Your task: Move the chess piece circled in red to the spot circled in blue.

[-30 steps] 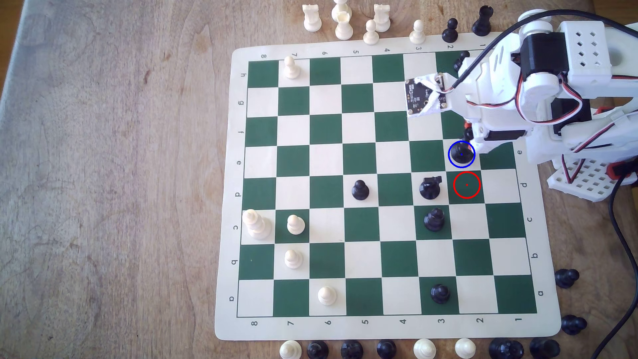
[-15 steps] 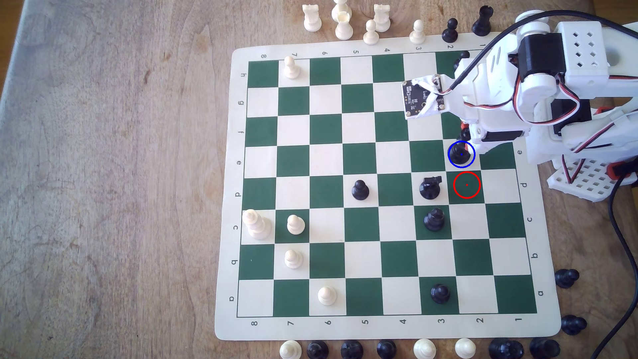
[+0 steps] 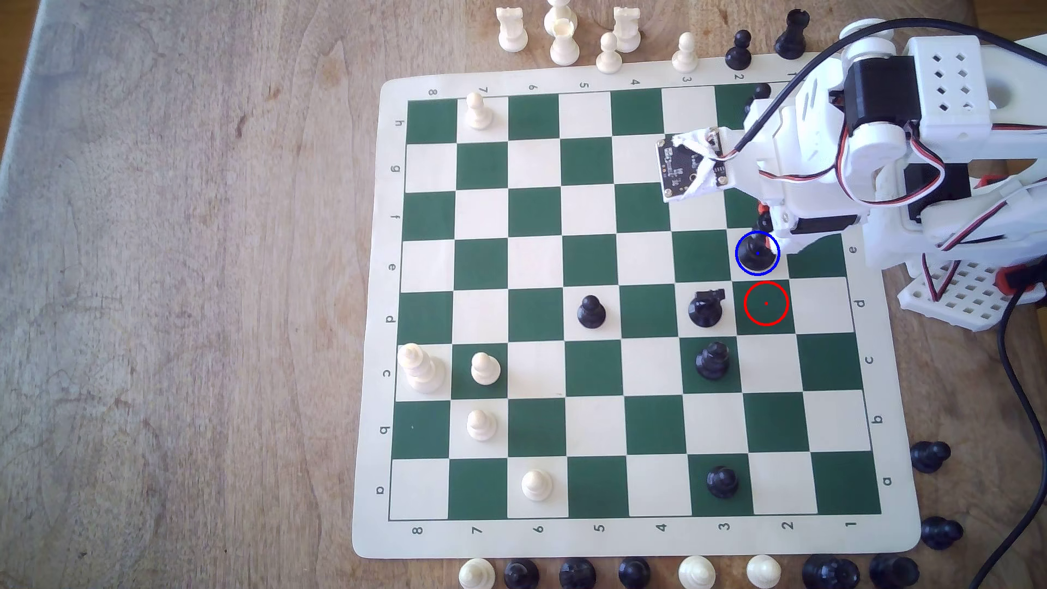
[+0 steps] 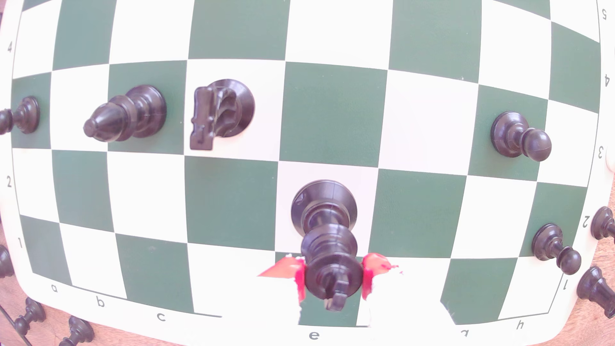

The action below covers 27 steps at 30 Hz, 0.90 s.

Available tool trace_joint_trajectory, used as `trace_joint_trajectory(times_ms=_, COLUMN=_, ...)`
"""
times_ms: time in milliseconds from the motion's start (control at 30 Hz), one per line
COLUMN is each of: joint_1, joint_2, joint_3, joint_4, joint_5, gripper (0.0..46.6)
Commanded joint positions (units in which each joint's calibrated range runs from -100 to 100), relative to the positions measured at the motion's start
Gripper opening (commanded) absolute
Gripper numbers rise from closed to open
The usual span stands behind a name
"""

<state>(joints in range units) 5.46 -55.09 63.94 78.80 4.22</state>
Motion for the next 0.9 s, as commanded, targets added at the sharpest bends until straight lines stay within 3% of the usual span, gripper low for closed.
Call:
trace_joint_trajectory(times_ms=0, joint_1=0.06, joint_2=0.59, joint_3=0.16, joint_4=-1.08, joint_5=0.24, gripper=1.2)
trace_joint_trajectory(times_ms=233, joint_1=-0.49, joint_2=0.85, joint_3=0.7, joint_4=-1.16, joint_5=0.29, gripper=1.6)
trace_joint_trajectory(times_ms=400, joint_1=-0.41, joint_2=0.68, joint_3=0.79, joint_4=-1.16, joint_5=0.83, gripper=13.0)
trace_joint_trajectory(times_ms=567, joint_1=-0.18, joint_2=-2.55, joint_3=0.25, joint_4=-0.59, joint_5=1.51, gripper=20.5)
trace_joint_trajectory(times_ms=867, joint_1=-0.65, joint_2=-5.18, joint_3=-2.38, joint_4=3.1, joint_5=2.0, gripper=22.6)
